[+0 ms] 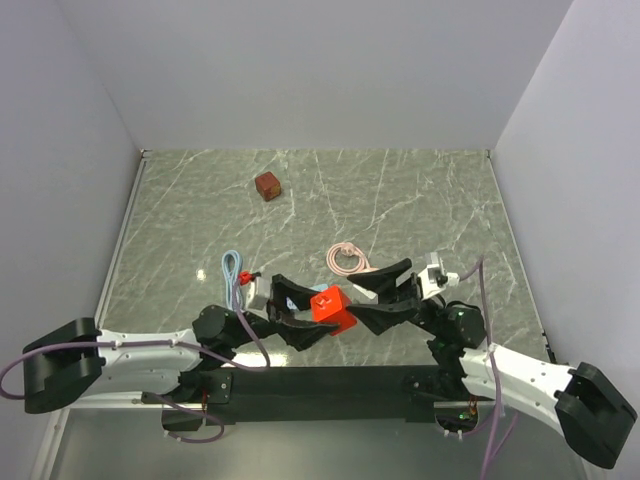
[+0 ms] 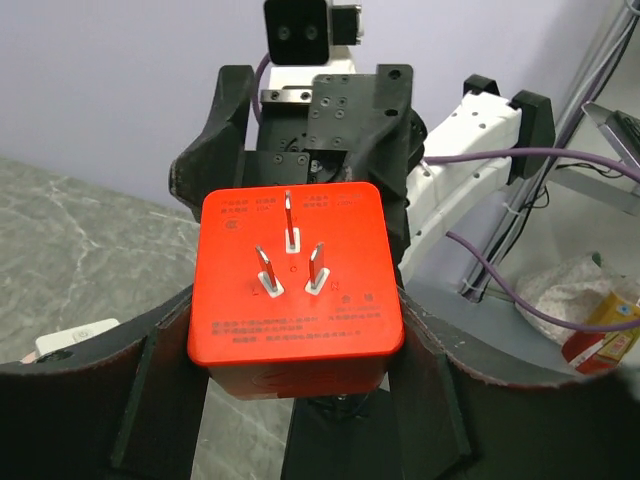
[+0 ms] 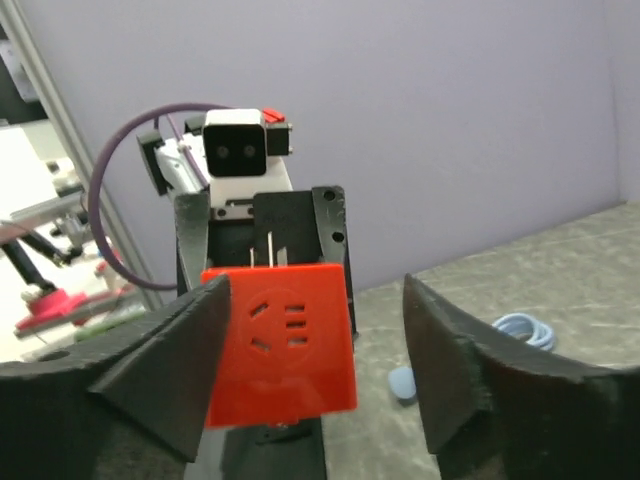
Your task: Insert the plug
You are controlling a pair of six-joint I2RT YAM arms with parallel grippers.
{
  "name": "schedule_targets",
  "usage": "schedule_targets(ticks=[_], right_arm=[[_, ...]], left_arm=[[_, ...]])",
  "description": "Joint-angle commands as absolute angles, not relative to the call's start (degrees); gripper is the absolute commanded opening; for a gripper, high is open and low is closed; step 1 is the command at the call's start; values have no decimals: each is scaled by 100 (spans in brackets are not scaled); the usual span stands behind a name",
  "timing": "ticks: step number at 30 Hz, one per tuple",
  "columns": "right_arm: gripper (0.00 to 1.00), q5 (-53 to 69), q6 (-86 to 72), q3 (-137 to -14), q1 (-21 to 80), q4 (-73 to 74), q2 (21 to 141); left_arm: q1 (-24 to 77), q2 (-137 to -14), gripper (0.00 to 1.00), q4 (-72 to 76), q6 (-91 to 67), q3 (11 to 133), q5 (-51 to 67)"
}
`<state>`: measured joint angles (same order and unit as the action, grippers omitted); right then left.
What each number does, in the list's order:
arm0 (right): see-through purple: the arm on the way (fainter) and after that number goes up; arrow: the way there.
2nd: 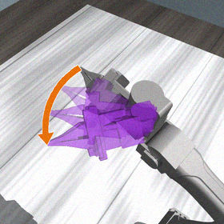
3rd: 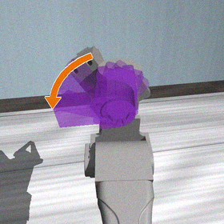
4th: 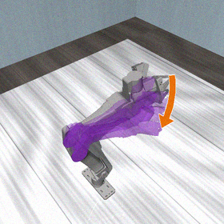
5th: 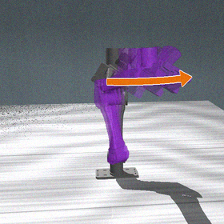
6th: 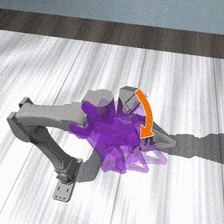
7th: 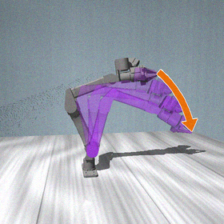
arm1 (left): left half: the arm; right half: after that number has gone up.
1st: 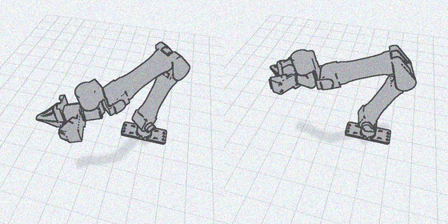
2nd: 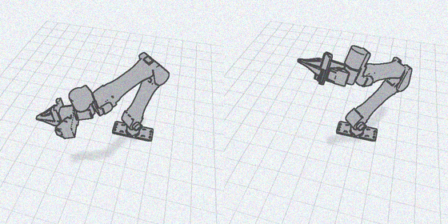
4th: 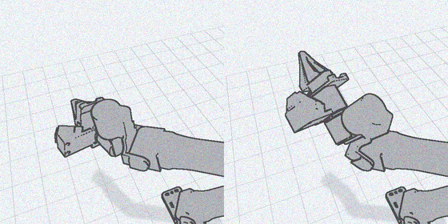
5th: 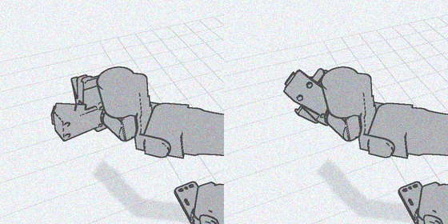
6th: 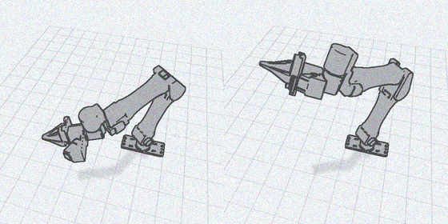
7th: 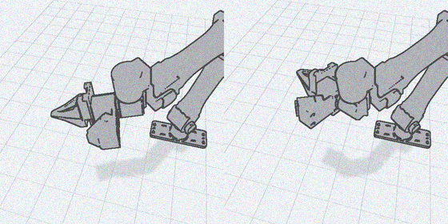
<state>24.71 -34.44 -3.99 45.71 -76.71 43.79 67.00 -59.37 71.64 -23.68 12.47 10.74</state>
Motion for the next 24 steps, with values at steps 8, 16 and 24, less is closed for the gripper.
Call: schedule_targets(ticks=[8,16,24], right_arm=[[94,3146,-3340,-404,4606,-8525,3375],[95,3428,-3533,-1089,4605,-8666,3831],[96,3015,-3568,-1274,4605,-8702,3876]], left_arm=[[6671,-5185,1,8595,-2557,1353,211],[6671,-5563,1,9325,-3287,1828,544],[6671,-5581,1,9343,-3410,2197,870]])
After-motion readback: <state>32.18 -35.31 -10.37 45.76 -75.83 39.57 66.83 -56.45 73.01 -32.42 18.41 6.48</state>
